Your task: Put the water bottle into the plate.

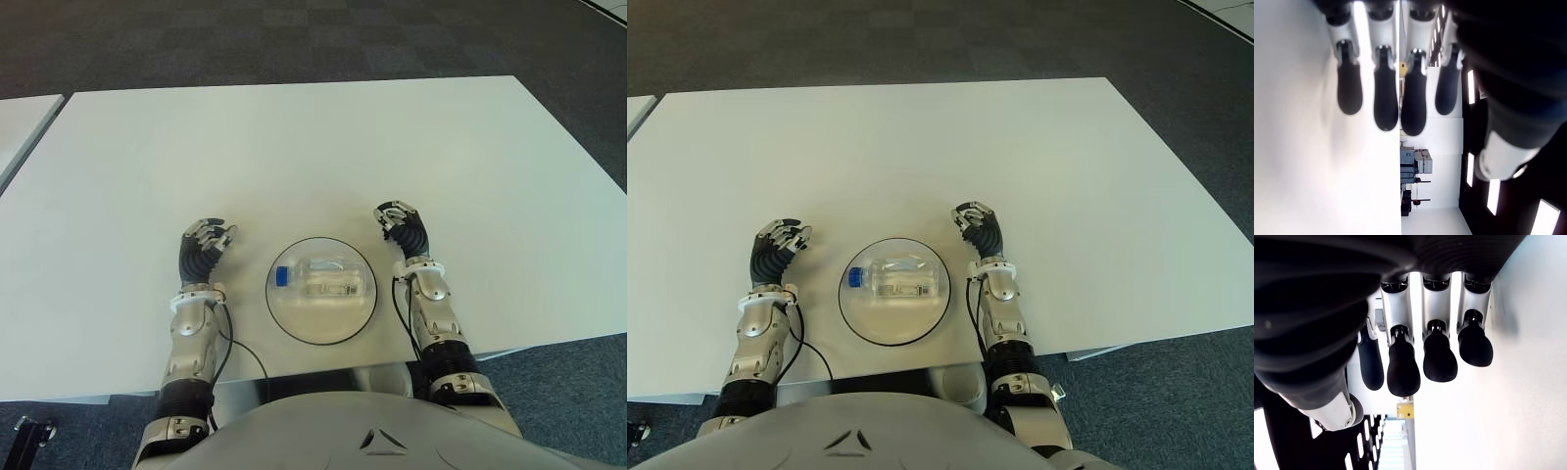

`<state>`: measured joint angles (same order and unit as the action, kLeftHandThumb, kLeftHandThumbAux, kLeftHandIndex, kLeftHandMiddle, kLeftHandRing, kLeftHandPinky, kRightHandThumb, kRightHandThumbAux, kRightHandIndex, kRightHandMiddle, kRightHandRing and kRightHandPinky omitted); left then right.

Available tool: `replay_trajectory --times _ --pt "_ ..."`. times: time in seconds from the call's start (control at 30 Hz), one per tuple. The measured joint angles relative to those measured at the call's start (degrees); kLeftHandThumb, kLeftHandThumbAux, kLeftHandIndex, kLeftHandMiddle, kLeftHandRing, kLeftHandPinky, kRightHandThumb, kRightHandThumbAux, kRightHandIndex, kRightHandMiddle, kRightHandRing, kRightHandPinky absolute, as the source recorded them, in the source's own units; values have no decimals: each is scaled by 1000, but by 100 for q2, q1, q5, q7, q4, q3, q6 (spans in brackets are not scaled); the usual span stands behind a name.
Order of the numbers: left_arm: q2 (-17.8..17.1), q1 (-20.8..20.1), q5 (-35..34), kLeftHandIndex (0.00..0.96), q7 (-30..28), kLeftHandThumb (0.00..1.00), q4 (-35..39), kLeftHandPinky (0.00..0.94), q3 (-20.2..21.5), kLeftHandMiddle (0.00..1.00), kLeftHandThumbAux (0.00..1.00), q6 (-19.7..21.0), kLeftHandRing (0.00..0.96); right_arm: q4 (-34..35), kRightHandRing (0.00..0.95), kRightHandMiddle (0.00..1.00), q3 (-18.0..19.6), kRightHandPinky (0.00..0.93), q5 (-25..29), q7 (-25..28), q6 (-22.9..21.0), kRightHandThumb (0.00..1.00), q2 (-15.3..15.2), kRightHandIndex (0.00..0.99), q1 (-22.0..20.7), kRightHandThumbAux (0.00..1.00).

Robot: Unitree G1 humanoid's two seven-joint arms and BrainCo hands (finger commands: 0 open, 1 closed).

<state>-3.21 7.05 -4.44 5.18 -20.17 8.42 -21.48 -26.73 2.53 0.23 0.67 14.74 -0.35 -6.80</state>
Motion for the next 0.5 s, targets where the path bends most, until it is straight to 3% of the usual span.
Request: replay_trajectory --times 0.5 --pt "-1 -21 5 434 -29 709 -20 535 1 581 710 -9 553 -153 754 766 -7 739 -60 -106 134 702 13 438 -52 728"
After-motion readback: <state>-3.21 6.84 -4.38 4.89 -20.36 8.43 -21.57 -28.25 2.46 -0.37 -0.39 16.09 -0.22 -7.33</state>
